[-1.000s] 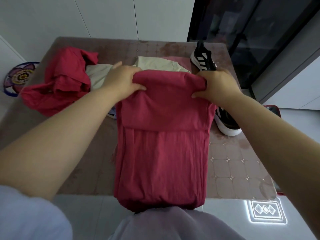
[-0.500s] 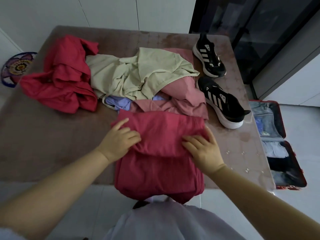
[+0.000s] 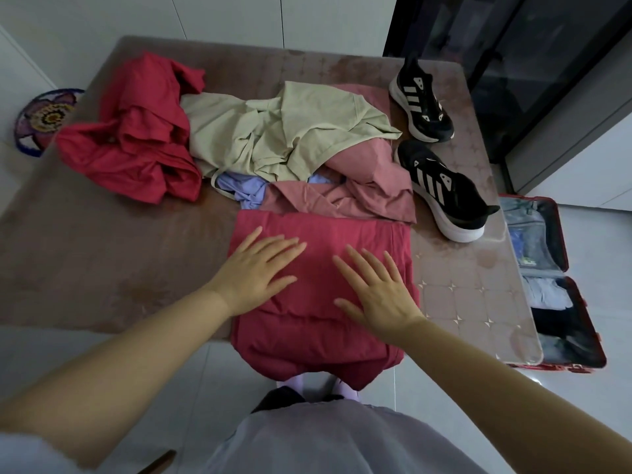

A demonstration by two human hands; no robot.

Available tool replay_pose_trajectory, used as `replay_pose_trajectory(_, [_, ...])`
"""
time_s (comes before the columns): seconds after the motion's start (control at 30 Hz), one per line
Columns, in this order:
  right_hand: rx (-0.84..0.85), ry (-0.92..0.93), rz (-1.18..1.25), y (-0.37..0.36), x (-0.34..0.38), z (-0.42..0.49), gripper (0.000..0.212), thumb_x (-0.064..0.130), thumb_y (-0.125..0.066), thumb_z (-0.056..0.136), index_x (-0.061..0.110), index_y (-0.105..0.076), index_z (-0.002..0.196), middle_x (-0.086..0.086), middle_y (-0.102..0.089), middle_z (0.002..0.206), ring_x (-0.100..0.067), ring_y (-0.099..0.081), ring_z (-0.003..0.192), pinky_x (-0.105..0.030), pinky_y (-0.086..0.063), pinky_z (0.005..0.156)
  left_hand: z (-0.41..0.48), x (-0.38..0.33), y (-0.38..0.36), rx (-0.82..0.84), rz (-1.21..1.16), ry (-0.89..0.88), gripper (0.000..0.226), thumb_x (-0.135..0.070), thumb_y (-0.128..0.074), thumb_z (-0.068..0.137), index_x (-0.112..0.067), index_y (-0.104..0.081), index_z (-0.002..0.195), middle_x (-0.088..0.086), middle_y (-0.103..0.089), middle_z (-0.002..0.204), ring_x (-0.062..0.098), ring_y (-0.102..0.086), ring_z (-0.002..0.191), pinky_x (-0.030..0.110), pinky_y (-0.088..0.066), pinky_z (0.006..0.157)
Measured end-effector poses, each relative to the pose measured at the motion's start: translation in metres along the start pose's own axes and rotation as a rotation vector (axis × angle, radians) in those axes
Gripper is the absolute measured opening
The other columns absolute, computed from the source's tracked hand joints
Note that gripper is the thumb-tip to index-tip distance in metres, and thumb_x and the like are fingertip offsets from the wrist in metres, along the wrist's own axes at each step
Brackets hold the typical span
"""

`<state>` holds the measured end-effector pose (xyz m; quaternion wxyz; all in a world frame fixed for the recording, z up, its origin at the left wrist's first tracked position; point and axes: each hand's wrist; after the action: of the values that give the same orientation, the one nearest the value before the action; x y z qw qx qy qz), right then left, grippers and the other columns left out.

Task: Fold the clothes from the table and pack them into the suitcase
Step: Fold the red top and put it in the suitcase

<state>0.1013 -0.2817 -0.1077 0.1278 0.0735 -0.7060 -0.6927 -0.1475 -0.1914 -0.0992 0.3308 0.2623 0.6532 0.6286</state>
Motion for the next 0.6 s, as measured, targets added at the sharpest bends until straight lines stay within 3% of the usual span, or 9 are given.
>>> replay_pose_trajectory(0.07, [0.072, -0.007, -0.01, -0.004, 0.003, 0.011, 0.067, 0.063, -0.022, 0.091, 0.027, -0.02, 0.148, -0.008, -0.033, 0.151, -0.035, -0.037, 0.135, -0.054, -0.016, 0.107, 0.014, -0.008, -0.009, 0.02, 0.043, 0.004, 0.064, -0.06, -0.011, 0.095, -0.025, -0.02, 0.148, 0.003, -0.034, 0.15, 0.025, -0.029, 0.137, 0.047, -0.01, 0.114])
replay_pose_trajectory(0.13, [0.143, -0.014, -0.028, -0.014, 0.002, 0.013, 0.068, 0.067, -0.012, 0.091, 0.03, -0.011, 0.149, -0.008, -0.024, 0.155, -0.037, -0.03, 0.138, -0.055, -0.013, 0.107, 0.019, -0.015, -0.025, 0.056, 0.078, -0.012, 0.066, -0.063, -0.008, 0.093, -0.029, -0.01, 0.15, 0.003, -0.023, 0.154, 0.026, -0.016, 0.14, 0.052, -0.007, 0.115])
replay_pose_trajectory(0.27, [0.234, -0.061, -0.044, -0.03, 0.001, 0.004, 0.073, 0.069, -0.005, 0.091, 0.026, -0.023, 0.147, -0.009, -0.037, 0.15, -0.037, -0.042, 0.131, -0.056, -0.024, 0.103, 0.011, -0.02, -0.054, 0.123, 0.085, 0.015, 0.066, -0.065, 0.0, 0.091, -0.033, 0.007, 0.149, 0.002, -0.023, 0.155, 0.024, -0.01, 0.141, 0.055, -0.007, 0.114])
replay_pose_trajectory(0.37, [0.169, -0.049, 0.034, -0.023, -0.004, 0.007, 0.074, 0.069, -0.012, 0.09, 0.022, -0.028, 0.146, -0.008, -0.038, 0.149, -0.035, -0.042, 0.132, -0.054, -0.019, 0.106, 0.011, -0.016, -0.048, 0.078, 0.057, -0.008, 0.066, -0.062, -0.006, 0.094, -0.027, -0.015, 0.149, 0.003, -0.037, 0.149, 0.023, -0.026, 0.137, 0.052, -0.005, 0.112])
replay_pose_trajectory(0.5, [0.055, -0.167, 0.202, -0.001, -0.035, 0.036, 0.08, 0.067, -0.029, 0.083, 0.017, -0.035, 0.145, -0.008, -0.029, 0.153, -0.03, -0.025, 0.141, -0.048, -0.005, 0.116, 0.037, 0.014, -0.018, -0.177, -0.054, 0.108, 0.057, -0.054, -0.029, 0.095, -0.018, -0.039, 0.138, 0.007, -0.051, 0.138, 0.026, -0.043, 0.129, 0.05, -0.012, 0.11])
replay_pose_trajectory(0.53, [0.069, -0.186, 0.21, 0.004, -0.046, 0.046, 0.077, 0.065, -0.036, 0.084, 0.017, -0.034, 0.145, -0.007, -0.027, 0.154, -0.027, -0.022, 0.142, -0.044, -0.004, 0.116, 0.046, 0.026, -0.011, -0.174, -0.099, 0.16, 0.055, -0.048, -0.04, 0.094, -0.017, -0.04, 0.139, 0.007, -0.049, 0.139, 0.027, -0.042, 0.131, 0.051, -0.015, 0.111])
replay_pose_trajectory(0.6, [0.141, -0.187, 0.216, 0.011, -0.065, 0.066, 0.073, 0.055, -0.053, 0.086, 0.019, -0.031, 0.146, -0.005, -0.026, 0.154, -0.024, -0.021, 0.142, -0.039, -0.007, 0.114, 0.063, 0.045, 0.001, 0.004, -0.178, 0.239, 0.061, -0.041, -0.054, 0.091, -0.018, -0.034, 0.144, 0.007, -0.043, 0.144, 0.026, -0.035, 0.135, 0.047, -0.013, 0.114])
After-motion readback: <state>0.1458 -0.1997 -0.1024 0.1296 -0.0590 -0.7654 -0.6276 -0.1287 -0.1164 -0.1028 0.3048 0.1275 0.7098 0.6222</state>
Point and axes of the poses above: each hand's wrist, its own z-axis towards the middle knuckle, its own y-axis out of the back of the hand, x = y × z
